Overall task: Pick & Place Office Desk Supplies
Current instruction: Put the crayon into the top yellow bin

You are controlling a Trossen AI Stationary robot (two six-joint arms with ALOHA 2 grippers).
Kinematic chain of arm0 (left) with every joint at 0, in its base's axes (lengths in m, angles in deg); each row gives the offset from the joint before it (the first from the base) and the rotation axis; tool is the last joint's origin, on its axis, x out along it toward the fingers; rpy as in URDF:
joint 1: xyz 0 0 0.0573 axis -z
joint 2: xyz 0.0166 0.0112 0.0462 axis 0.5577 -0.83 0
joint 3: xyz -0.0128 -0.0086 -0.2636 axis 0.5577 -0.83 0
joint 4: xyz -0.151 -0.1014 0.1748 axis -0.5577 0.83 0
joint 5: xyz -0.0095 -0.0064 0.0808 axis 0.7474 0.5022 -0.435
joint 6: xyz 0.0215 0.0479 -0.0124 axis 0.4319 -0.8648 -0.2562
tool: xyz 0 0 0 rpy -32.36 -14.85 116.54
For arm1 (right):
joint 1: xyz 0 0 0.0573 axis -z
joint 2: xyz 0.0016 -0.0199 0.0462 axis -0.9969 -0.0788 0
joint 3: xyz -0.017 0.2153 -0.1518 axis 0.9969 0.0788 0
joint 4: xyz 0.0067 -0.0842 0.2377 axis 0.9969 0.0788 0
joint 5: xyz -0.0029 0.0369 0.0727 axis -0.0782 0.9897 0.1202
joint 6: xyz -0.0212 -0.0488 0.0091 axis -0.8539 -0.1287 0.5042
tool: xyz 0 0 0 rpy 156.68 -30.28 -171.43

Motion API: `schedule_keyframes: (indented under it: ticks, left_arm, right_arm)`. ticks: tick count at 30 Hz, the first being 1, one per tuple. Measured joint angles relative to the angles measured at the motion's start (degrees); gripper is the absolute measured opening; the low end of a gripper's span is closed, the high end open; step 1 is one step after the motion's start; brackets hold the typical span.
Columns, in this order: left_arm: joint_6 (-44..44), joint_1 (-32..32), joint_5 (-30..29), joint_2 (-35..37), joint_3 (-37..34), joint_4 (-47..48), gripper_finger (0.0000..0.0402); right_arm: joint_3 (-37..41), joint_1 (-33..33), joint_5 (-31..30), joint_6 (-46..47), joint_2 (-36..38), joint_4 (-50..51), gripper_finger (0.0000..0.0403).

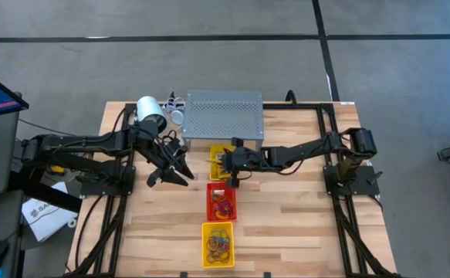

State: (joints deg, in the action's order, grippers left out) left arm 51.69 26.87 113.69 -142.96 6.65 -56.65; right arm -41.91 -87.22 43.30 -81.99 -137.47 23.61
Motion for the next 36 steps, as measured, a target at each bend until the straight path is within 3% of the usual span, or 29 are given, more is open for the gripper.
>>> schedule_keyframes:
  ticks: [5, 12, 20, 28, 36]
  left_arm:
    - [-0.02, 0.0, -0.24, 0.0, 0.0, 0.0, 0.0167]
    - [-0.02, 0.0, -0.55, 0.0, -0.02, -0.02, 0.0167]
    - [-0.04, 0.0, -1.4, 0.0, -0.02, -0.02, 0.0167]
    - [-0.02, 0.0, -1.42, 0.0, -0.02, -0.02, 0.0167]
    - [-1.37, 0.0, -1.46, -0.02, -0.04, 0.92, 0.0167]
  right_arm:
    - [0.0, 0.04, -6.64, -0.65, 0.0, 2.75, 0.0045]
    - [0.0, 0.31, -6.49, -0.8, 0.0, 4.1, 0.0035]
    - [0.02, 0.31, -6.1, -0.38, 0.0, 5.82, 0.0068]
    - [0.02, 1.22, -0.15, 0.46, 0.0, 5.81, 0.0101]
    - [0.04, 0.51, 6.49, 0.75, 1.43, 5.58, 0.0178]
